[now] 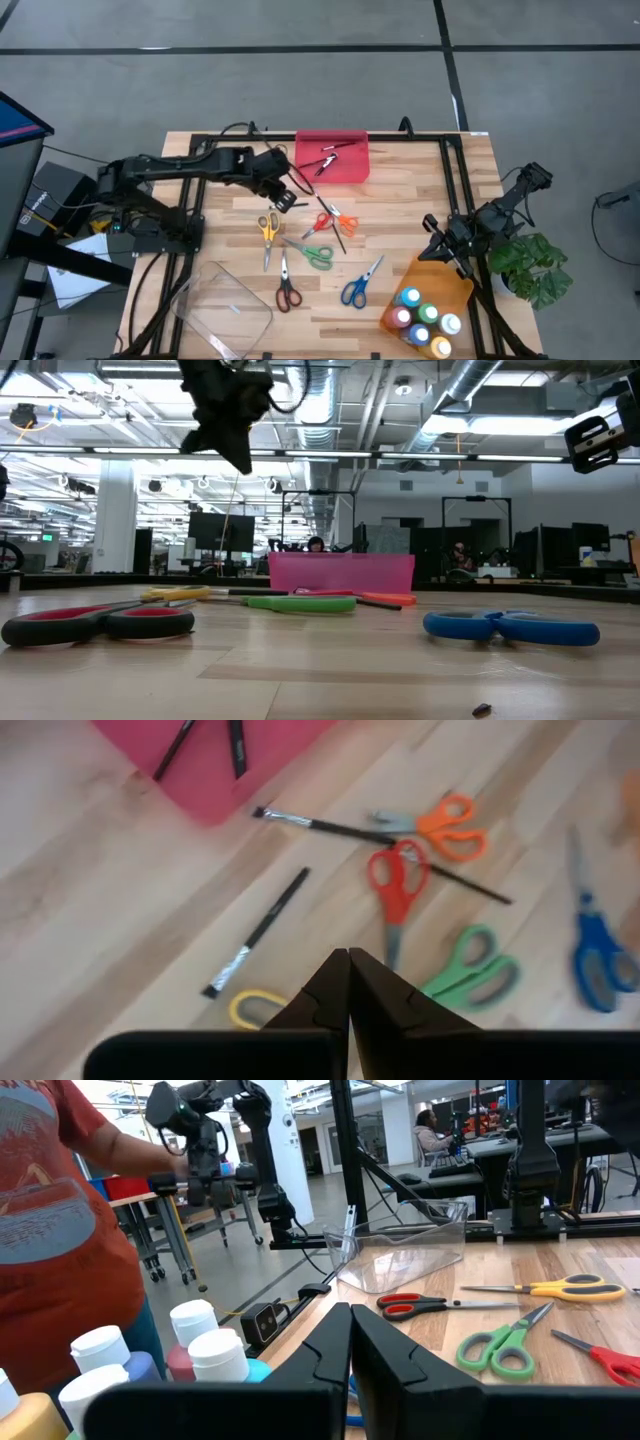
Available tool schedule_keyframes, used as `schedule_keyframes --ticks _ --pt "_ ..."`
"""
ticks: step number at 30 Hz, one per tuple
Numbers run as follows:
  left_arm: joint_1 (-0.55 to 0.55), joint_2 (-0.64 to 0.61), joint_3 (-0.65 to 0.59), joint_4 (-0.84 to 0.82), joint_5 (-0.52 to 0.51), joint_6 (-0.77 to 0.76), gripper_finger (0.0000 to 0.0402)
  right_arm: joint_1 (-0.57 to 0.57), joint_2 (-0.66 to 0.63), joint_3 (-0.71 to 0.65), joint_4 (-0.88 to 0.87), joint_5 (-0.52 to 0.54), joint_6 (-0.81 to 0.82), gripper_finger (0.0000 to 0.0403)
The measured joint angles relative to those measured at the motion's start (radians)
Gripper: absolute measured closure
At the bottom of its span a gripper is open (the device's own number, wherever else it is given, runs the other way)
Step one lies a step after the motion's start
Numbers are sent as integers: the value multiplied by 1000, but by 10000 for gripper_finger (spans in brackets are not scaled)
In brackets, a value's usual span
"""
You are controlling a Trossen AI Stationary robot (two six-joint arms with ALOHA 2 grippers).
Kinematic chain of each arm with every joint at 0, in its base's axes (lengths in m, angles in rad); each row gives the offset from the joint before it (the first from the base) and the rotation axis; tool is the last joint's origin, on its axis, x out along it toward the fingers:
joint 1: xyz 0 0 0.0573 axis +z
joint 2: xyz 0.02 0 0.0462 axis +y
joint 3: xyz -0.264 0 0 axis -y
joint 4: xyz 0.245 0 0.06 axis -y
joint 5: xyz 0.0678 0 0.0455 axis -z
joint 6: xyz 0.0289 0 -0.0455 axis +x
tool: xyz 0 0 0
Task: Pick & Place Paint Supplies
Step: Put the silver brush into the red bin
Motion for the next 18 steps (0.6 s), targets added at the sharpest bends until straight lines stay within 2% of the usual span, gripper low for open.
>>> schedule_keyframes --ticks 9,18 --pt "4 231 174 -127 20 138 401 0 0 0 0 0 0 395" --pt "11 290 220 -106 -21 148 401 0 0 0 0 0 0 395"
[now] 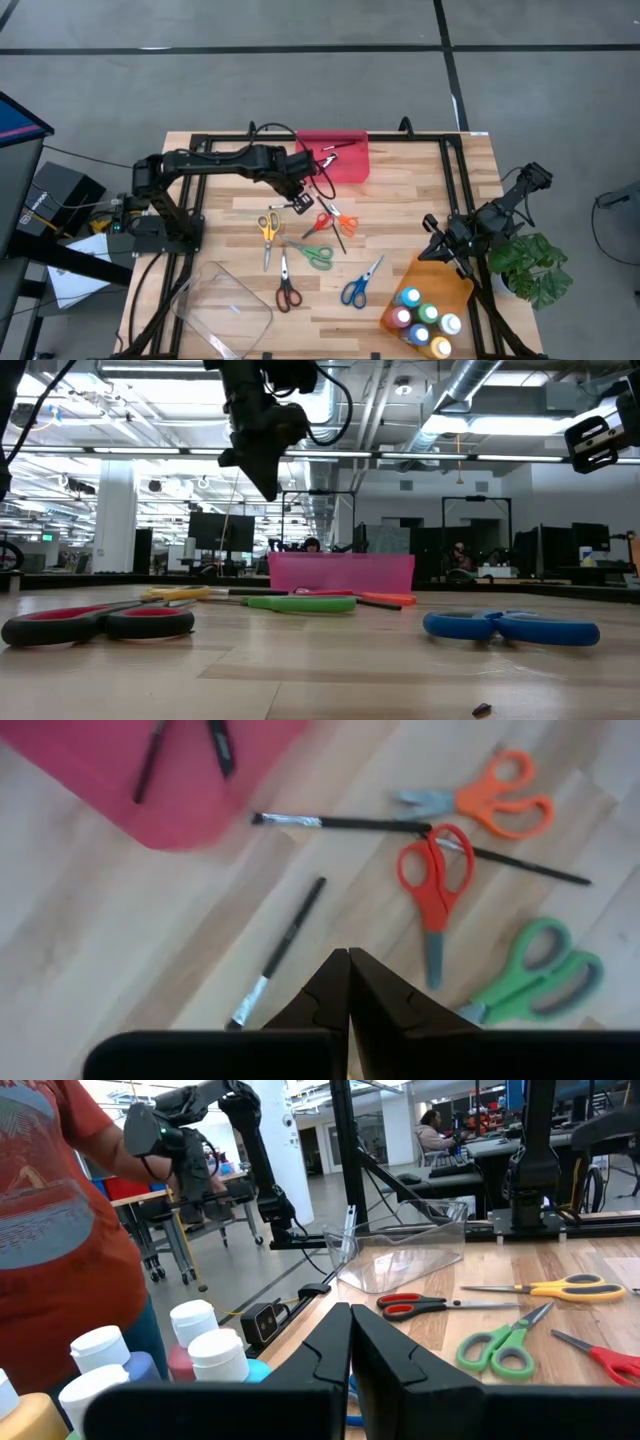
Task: Pick & Place Paint Supplies
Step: Put the silver brush into the red bin
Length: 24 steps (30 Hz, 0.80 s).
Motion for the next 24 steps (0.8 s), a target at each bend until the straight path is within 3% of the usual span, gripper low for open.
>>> schedule_keyframes --ticks 8,20,24 --pt "-1 -15 0 40 -119 0 389 0 0 0 0 0 0 395" --pt "-13 -19 0 168 -119 0 385 0 0 0 0 0 0 395" --pt "-13 -17 0 128 -56 5 398 0 0 0 0 0 0 395"
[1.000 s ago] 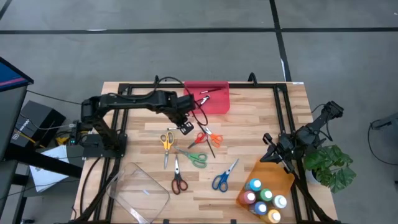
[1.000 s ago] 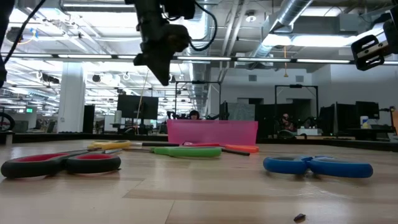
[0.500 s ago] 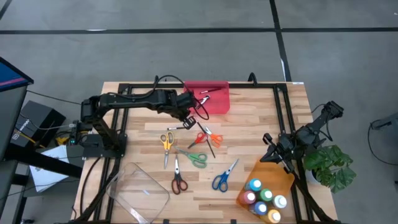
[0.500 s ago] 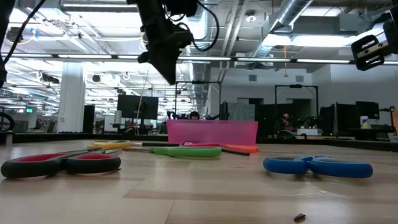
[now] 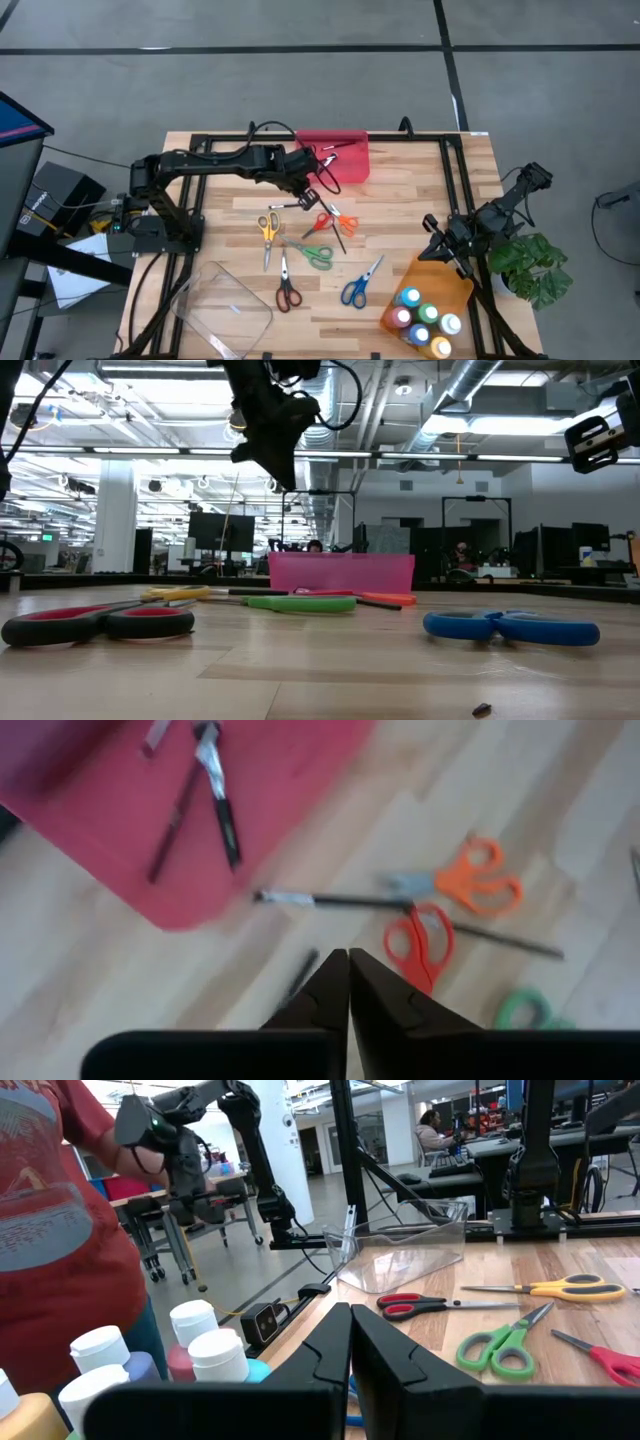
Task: Pick & Place Paint Supplies
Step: Put the silver brush into the red bin
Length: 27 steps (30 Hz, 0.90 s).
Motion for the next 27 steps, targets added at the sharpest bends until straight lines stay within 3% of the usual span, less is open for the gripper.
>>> schedule_keyframes --ticks 7,16,21,27 --pt "2 22 -84 -10 97 46 401 0 0 0 0 0 0 395" --pt "2 28 -223 116 101 93 389 0 0 0 0 0 0 394" --pt "2 28 -255 135 102 145 348 0 0 0 0 0 0 394" --pt "2 28 -262 160 102 234 269 0 0 0 0 0 0 394"
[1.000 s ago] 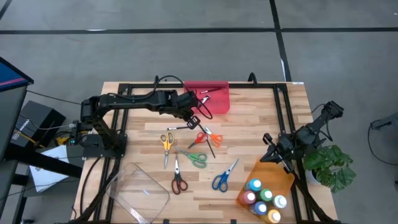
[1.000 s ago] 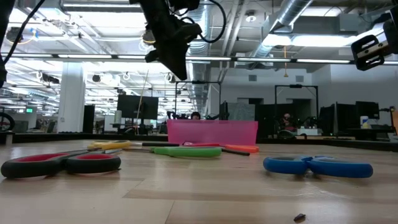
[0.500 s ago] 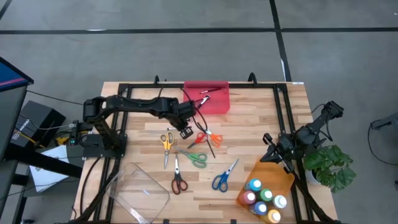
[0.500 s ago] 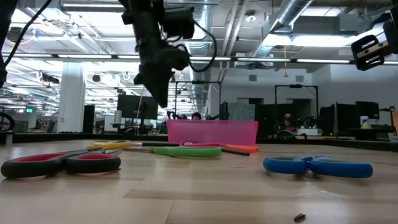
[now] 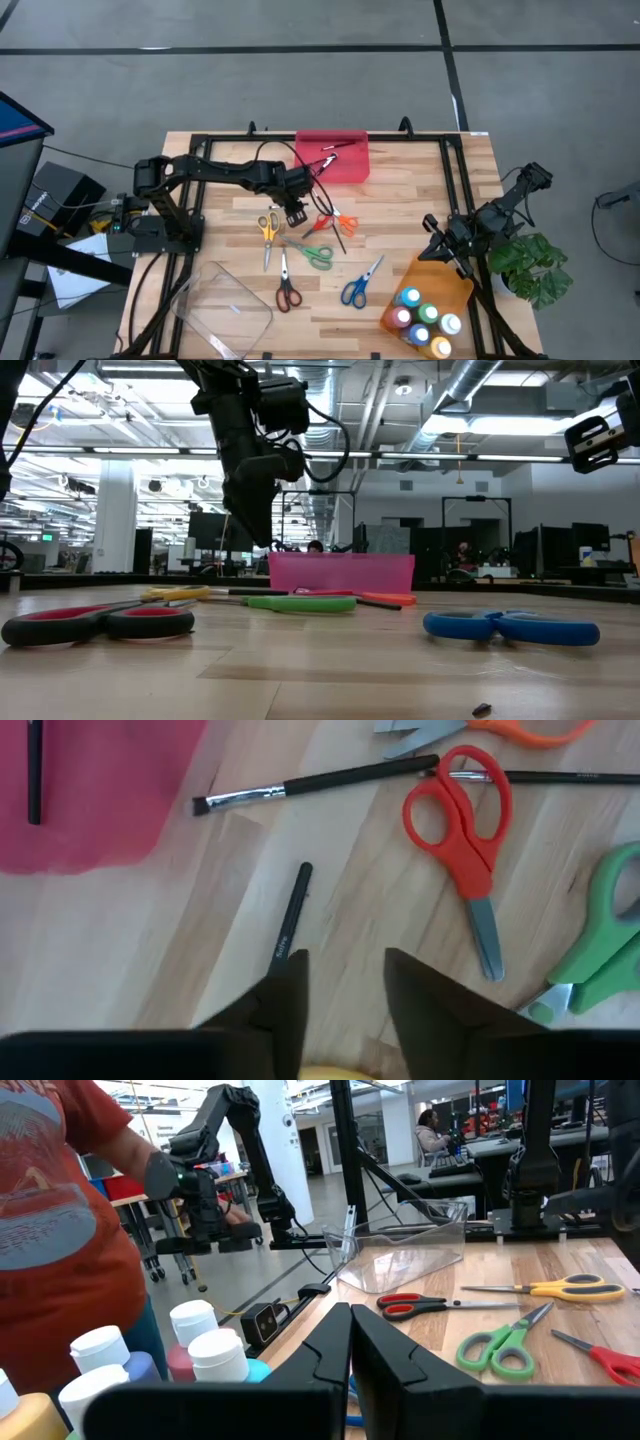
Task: Pick & Place Paint Supplies
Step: Put the silver brush into the red bin
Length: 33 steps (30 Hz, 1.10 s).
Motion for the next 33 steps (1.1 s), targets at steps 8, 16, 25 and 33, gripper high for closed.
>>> schedule_keyframes --ticks 8,16,25,33 --pt "49 0 0 -2 1 23 168 0 0 0 0 0 0 394" --pt "73 0 0 -3 0 94 157 0 0 0 0 0 0 394" --pt "62 58 0 9 1 127 167 0 0 0 0 0 0 394" --pt "60 173 0 8 1 127 167 0 0 0 0 0 0 395"
